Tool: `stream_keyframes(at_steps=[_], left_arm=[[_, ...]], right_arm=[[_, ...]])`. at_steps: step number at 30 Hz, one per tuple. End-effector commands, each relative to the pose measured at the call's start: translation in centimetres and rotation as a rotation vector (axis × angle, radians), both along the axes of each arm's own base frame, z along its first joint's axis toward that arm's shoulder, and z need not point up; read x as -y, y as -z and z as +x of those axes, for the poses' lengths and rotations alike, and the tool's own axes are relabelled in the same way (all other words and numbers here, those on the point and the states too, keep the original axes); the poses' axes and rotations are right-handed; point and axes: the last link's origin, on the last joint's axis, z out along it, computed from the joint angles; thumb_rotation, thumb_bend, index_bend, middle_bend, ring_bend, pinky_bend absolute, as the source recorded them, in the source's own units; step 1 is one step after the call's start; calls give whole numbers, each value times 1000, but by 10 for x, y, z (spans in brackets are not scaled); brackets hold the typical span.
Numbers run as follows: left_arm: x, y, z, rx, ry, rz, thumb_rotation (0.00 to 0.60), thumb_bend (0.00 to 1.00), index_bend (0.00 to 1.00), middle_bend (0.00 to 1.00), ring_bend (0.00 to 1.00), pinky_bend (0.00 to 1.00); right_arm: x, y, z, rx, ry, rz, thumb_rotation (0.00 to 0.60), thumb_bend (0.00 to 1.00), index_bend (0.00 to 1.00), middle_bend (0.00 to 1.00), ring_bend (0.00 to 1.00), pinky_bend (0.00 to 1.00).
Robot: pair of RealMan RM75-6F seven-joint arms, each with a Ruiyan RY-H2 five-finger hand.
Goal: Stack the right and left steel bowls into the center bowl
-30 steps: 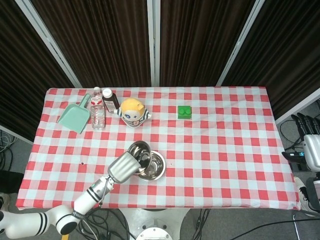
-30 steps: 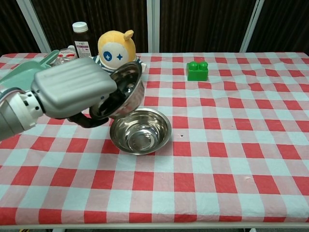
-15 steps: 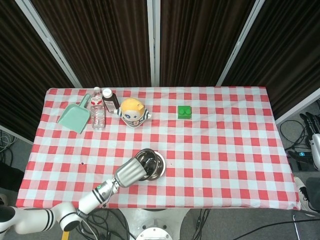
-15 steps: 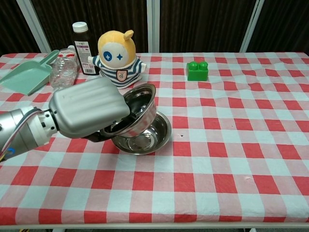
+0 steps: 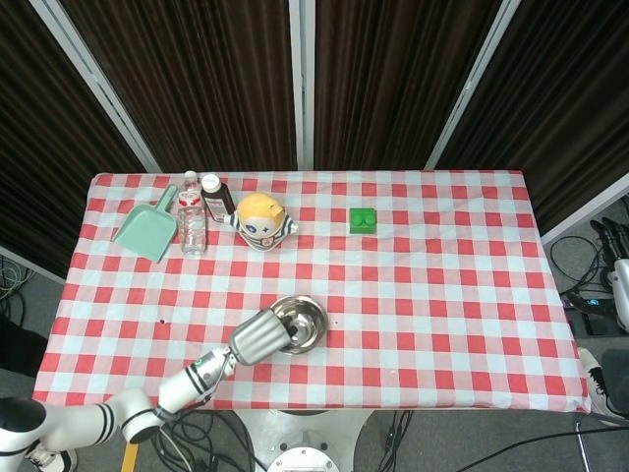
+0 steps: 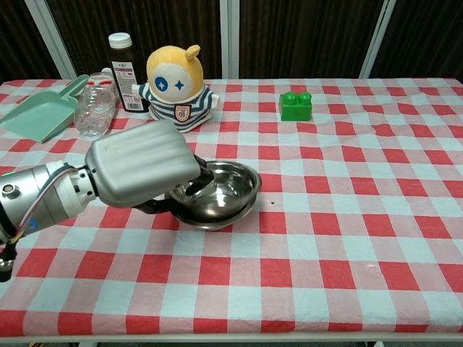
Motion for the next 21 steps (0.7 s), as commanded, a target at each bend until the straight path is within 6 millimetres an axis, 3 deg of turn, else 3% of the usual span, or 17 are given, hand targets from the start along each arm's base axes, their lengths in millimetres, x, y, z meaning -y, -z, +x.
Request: stream_keyframes(at_steps=[1, 5, 9, 16, 21], left_arm=[[-2, -4, 2, 17, 22, -14, 600, 209, 467, 534, 925, 948], [-4, -12, 1, 9, 34, -3, 600, 182, 430, 504, 918, 943], [-8, -34, -2, -40, 20, 51, 600, 180, 428, 500, 912, 941], [-17, -94, -27, -154, -111, 210, 600, 180, 429, 483, 867, 904], [-38, -146, -59, -18, -303, 405, 600, 176, 429, 483, 794, 837]], right_arm=[[0, 0, 0, 2, 0, -1, 600, 66, 10, 39, 0, 0], [0, 0, 1, 3, -2, 1, 600, 66, 10, 39, 0, 0], [-1, -1, 3, 5, -11, 0, 600, 66, 10, 39, 0, 0], [-3, 1, 9, 14, -38, 5, 600, 65, 10, 39, 0, 0], [-6, 7, 16, 13, -74, 28, 600, 64, 10, 40, 0, 0]])
